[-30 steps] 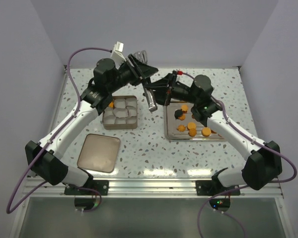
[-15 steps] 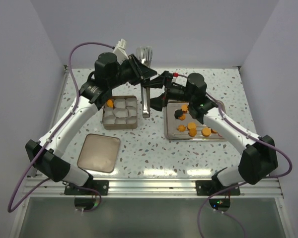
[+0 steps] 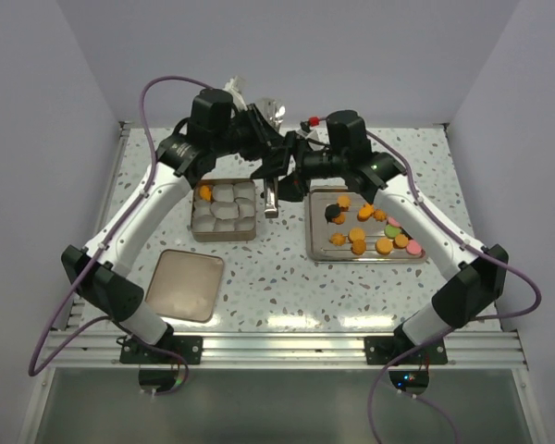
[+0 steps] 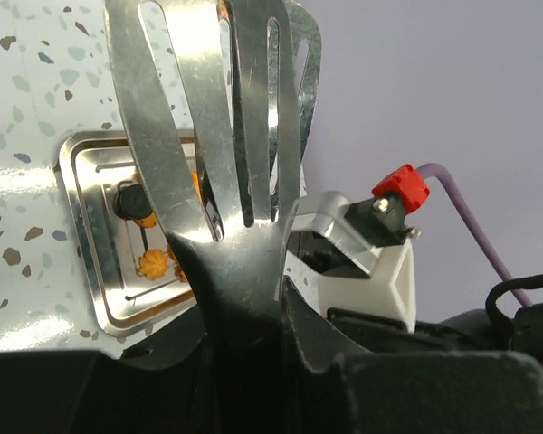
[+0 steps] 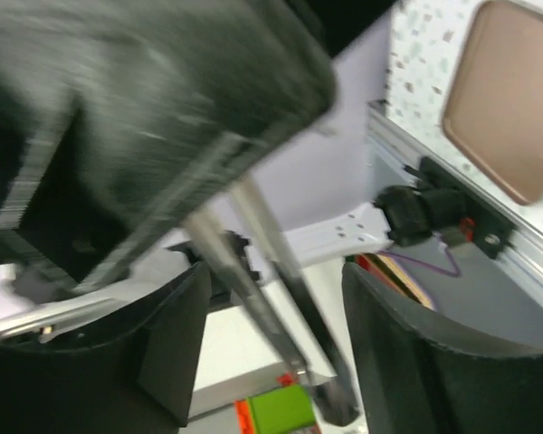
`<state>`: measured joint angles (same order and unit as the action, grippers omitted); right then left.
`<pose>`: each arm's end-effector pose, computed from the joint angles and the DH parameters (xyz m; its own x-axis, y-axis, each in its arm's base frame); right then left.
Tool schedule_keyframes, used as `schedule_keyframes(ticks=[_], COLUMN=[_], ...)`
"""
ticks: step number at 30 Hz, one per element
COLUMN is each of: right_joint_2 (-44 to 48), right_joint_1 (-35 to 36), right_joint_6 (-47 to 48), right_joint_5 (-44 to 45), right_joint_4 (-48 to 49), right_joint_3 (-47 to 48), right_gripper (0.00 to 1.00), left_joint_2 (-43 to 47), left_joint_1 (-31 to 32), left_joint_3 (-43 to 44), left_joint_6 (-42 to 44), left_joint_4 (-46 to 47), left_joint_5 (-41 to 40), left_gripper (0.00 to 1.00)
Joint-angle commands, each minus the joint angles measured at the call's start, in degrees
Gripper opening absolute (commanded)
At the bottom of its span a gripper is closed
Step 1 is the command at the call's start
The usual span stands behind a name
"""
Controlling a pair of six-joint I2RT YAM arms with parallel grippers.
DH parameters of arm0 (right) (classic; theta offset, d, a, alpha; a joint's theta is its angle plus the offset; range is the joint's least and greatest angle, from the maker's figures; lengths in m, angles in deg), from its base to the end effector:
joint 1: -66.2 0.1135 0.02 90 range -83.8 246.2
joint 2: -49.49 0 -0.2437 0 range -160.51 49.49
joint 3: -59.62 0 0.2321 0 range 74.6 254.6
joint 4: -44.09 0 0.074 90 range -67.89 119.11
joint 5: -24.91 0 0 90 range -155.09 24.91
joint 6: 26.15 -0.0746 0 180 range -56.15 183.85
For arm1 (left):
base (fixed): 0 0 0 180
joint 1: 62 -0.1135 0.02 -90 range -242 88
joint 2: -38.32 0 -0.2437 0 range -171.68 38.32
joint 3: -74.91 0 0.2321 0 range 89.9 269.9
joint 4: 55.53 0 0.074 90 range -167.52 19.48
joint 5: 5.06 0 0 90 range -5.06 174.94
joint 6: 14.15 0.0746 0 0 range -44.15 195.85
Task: Pack the cookies
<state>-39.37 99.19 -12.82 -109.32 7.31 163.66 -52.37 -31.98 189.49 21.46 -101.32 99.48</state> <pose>0.2717 0.2384 0.3710 -0.9802 0.1950 0.0355 0.0851 0.2522 0.9639 0.3117 -0.2017 0.3966 -0.7457 -0.4780 -0.4641 0.1369 0.5719 -0.8089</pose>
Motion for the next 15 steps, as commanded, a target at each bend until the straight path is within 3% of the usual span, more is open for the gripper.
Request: schedule_keyframes(ticks=[1, 5, 9, 15], right_joint_2=[-1.67, -3.42, -4.48, -4.13], right_joint_1=[1.72, 3.13, 3.48, 3.48], right_joint_6=[10.30, 13.82, 16.19, 16.11], right_joint_5=[2.21, 4.50, 6.96, 7.67], right_joint_4=[-12.29, -17.56, -20.47, -20.21], right_joint_3=[3.84, 7.00, 8.77, 8.50], right_gripper=[0.61, 0.58, 0.45, 0.35], left_joint_2=[-0.88, -2.73, -3.35, -3.26], left_joint_1=[0.04, 0.04, -0.05, 0.04], left_joint_3=[4.99, 7.90, 8.60, 7.81], left_joint_6=[-0.28, -0.37, 0.25, 1.48], left_joint_4=[-3.73, -6.28, -8.12, -9.45], left_joint_5=[-0.66, -0.31, -0.31, -0.57], left_gripper=[0.26, 0.27, 0.29, 0.45])
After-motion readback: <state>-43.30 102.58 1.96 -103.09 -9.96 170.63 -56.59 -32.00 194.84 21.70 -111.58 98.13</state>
